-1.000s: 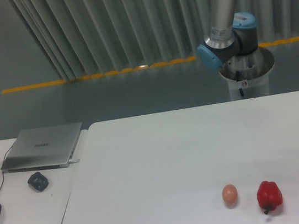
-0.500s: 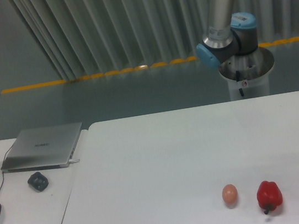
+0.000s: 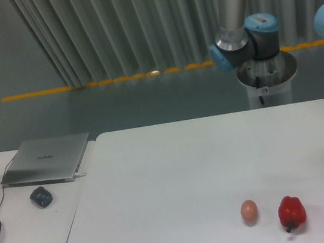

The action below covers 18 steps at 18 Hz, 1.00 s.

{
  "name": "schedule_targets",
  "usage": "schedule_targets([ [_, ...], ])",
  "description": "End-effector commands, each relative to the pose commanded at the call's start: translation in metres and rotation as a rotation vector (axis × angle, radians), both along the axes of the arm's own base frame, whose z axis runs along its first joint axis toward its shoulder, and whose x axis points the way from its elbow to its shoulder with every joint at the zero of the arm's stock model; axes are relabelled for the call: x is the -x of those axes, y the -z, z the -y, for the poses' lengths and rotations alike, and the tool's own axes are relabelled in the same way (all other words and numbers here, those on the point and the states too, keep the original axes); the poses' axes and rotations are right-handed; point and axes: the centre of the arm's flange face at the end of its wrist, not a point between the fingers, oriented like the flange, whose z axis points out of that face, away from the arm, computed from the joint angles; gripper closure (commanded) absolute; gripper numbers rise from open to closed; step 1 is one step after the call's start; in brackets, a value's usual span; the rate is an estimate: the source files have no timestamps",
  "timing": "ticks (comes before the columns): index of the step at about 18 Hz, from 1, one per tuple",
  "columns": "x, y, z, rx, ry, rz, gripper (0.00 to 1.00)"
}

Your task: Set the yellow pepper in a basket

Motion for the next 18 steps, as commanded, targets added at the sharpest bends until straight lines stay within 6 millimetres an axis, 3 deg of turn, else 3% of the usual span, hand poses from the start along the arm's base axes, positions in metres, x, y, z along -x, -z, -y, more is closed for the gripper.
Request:
schedule_targets([
  [7, -0.027, 0.004, -0.025, -0.029, 0.013, 0.056, 0.0],
  [10, -0.044, -0.011, -0.031, -0.069, 0.014, 0.076, 0.0],
  [18, -0.094, -0.019, -0.062, -0.048, 0.097, 0.088, 0.0],
])
